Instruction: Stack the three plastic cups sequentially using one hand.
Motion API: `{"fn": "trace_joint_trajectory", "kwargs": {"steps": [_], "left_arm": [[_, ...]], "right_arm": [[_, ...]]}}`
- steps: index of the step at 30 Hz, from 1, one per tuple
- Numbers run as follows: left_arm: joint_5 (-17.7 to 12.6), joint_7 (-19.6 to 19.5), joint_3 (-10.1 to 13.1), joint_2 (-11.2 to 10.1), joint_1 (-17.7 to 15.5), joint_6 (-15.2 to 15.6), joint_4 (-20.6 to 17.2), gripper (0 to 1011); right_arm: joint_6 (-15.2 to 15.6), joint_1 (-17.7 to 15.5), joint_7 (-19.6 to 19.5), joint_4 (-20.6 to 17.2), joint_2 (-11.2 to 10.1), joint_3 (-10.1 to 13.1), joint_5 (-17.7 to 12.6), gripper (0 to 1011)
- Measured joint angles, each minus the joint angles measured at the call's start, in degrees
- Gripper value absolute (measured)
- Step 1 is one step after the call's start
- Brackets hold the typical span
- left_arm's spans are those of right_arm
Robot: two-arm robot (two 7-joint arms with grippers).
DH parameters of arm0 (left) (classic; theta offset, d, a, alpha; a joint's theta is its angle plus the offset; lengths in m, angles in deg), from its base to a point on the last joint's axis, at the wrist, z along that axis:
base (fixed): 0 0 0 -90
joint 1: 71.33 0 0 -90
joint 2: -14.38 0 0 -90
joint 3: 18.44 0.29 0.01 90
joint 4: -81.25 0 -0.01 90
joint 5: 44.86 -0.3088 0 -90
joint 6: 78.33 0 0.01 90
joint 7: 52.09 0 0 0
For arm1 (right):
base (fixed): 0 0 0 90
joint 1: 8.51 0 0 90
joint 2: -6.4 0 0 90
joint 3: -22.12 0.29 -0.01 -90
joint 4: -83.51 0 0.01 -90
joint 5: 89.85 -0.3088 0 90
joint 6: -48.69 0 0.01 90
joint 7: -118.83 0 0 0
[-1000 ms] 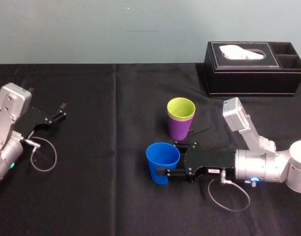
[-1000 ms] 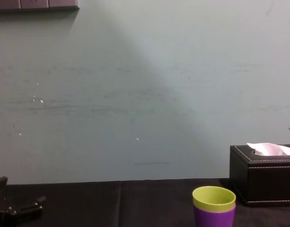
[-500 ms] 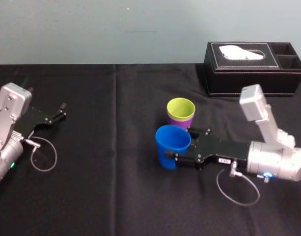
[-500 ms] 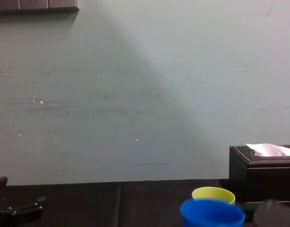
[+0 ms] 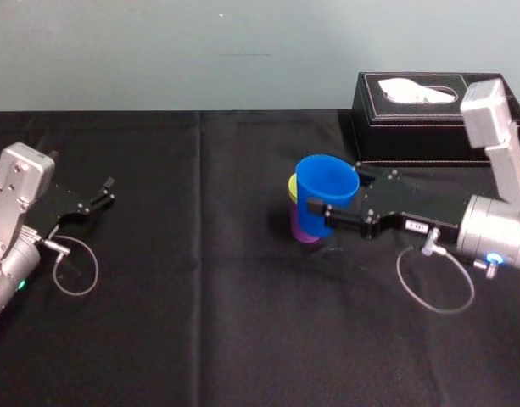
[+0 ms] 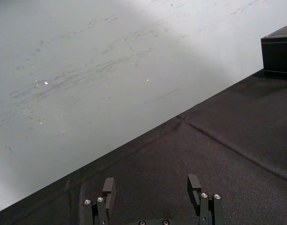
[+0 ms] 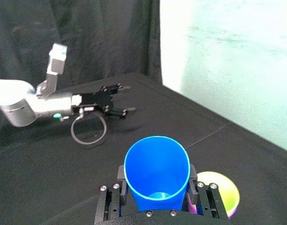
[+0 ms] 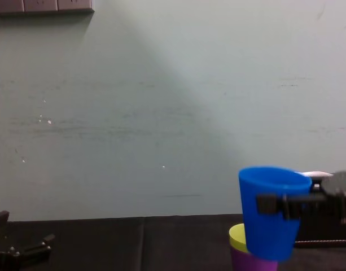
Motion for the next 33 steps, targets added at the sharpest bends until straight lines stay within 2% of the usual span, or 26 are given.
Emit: {"fn": "trace_joint_trajectory", "kwargs": {"steps": [7, 17, 33], "left_arm": [[0.0, 0.0, 0.0, 0.0, 0.0, 0.0, 0.0, 1011], [0.0, 0.0, 0.0, 0.0, 0.0, 0.0, 0.0, 1011], [0.0, 0.0, 0.0, 0.0, 0.0, 0.0, 0.0, 1011]], "right_arm": [[1.3, 3.6, -0.3, 1.6, 0.9, -0.1, -0.2, 730], [2.6, 9.9, 1.0, 7.8, 3.8, -3.2, 1.6, 730], [2.1, 12.9, 1.9, 13.7, 5.8, -5.0, 3.3, 731]]}}
